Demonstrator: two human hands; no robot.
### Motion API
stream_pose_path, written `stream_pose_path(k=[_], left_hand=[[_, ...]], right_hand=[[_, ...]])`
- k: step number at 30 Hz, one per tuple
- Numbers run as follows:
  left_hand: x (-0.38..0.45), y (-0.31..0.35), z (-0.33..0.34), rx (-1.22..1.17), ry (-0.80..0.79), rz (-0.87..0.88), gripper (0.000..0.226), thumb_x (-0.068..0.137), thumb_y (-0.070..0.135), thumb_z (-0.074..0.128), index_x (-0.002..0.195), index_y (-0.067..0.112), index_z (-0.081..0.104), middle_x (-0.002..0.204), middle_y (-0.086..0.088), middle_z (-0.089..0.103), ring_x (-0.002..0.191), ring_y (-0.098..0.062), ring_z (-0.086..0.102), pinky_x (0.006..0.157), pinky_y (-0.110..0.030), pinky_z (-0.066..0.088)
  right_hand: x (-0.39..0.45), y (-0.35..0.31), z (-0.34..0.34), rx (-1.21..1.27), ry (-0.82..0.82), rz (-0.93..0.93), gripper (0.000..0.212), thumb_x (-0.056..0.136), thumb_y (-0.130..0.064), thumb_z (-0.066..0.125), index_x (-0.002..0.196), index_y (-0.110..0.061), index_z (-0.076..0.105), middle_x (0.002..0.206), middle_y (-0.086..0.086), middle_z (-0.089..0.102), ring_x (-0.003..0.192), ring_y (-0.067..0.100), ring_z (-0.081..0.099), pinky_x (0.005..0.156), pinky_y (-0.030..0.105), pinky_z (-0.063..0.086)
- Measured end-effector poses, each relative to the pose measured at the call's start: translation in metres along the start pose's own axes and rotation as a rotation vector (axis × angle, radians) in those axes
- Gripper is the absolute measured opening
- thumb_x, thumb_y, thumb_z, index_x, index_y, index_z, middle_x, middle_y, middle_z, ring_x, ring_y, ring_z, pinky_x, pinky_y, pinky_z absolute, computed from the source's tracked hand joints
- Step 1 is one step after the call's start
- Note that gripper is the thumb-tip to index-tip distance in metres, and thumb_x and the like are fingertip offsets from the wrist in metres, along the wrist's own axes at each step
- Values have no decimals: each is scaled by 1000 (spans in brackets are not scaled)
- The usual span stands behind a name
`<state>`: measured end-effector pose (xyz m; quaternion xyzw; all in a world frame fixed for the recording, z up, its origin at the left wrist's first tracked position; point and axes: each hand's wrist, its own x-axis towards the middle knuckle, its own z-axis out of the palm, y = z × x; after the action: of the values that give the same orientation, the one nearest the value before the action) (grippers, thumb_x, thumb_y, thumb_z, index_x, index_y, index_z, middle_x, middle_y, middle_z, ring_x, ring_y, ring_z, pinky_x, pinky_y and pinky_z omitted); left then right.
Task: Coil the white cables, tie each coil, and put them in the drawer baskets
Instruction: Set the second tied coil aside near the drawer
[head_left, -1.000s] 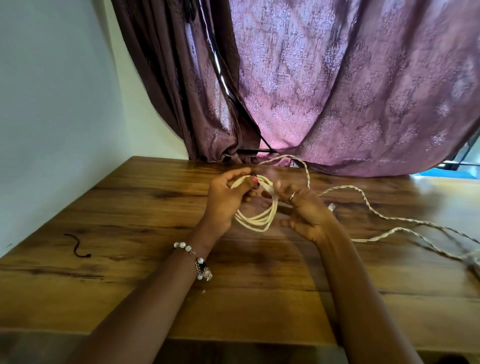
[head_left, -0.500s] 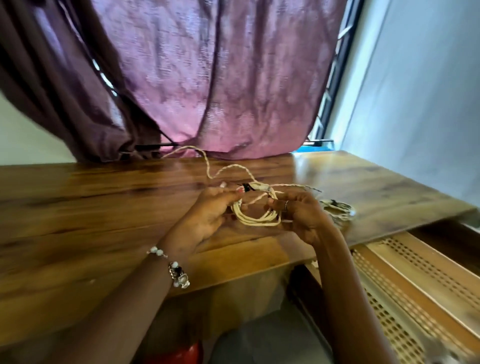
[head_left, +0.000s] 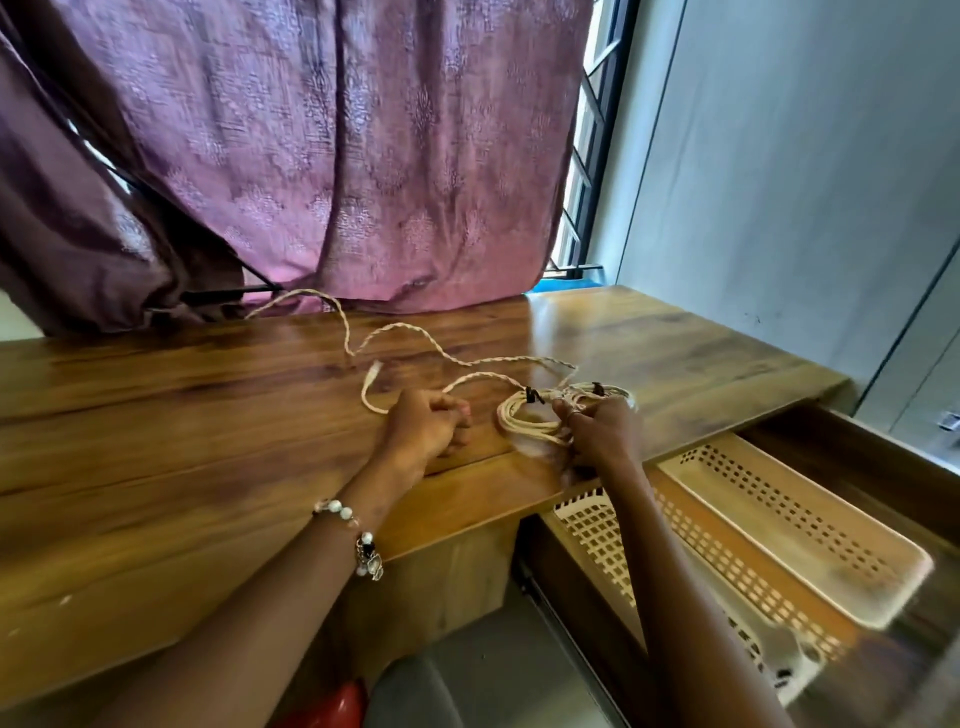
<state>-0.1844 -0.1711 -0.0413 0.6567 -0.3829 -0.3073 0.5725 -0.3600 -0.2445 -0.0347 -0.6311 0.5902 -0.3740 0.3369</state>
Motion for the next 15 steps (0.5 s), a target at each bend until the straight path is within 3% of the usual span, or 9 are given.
stream_pose_path(k=[4,9,12,15], left_hand=[[10,-6,-10,111,114,125,9,86,5,65,83,11,70,80,-8,72,48,-10,57,45,-20,44],[15,-7,-26,488,236,414,19,78,14,74,97,13,73,95,-4,71,82,-14,63,75,-20,43],[26,-12,-34,869,139,391,42,78,36,73,117,21,66,116,-11,55,112,-29,51,94,-35,42],[35,-17,-40,1166,88,374,41,81,45,67,114,21,66,120,-14,52,119,-37,46,92,-41,43]], right_hand=[[-5,-5,-1,-350,162,-79,40,88,-42,64,88,-3,72,89,19,71,87,32,66,64,32,44],[-13,-15,6,-412,359,-245,32,91,-31,61,93,-1,70,95,22,68,90,37,64,69,34,45],[-9,-25,19,-358,266,-445,14,85,-10,60,88,-5,73,87,17,70,82,33,64,63,29,40],[-9,-37,38,-277,111,-608,23,76,3,56,89,-6,73,89,14,70,84,29,64,70,28,45]])
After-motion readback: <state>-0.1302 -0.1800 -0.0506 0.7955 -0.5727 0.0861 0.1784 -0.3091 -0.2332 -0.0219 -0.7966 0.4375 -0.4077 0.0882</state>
